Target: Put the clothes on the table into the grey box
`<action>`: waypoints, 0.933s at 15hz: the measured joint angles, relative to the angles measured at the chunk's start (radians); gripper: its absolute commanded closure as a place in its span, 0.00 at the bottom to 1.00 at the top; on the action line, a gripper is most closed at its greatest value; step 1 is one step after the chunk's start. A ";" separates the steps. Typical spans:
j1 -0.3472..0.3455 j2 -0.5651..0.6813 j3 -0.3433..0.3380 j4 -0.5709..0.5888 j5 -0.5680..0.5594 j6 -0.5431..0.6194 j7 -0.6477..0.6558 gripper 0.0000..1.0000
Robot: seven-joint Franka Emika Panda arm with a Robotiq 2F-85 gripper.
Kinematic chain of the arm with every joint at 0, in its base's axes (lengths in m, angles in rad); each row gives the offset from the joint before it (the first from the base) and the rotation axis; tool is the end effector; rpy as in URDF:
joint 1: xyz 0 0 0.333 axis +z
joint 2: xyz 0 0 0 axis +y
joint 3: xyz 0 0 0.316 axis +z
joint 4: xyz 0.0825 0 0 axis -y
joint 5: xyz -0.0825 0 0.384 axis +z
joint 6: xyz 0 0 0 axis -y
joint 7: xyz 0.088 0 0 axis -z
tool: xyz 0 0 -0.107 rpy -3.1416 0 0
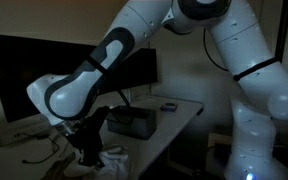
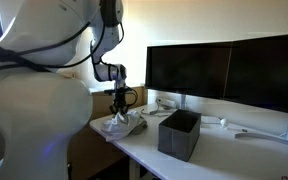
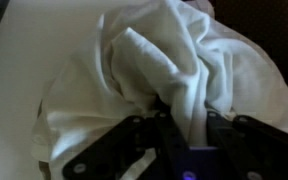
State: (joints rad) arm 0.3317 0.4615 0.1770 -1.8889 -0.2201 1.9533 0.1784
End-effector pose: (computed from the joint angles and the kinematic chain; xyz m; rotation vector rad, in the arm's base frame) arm 0.5213 0.2703 0.2392 2.8030 0.6415 -0.4762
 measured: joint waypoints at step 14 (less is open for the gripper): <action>-0.016 -0.227 0.002 0.184 -0.010 -0.320 -0.022 0.87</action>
State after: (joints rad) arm 0.3161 0.2342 0.1793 -1.7053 -0.2304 1.6333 0.1560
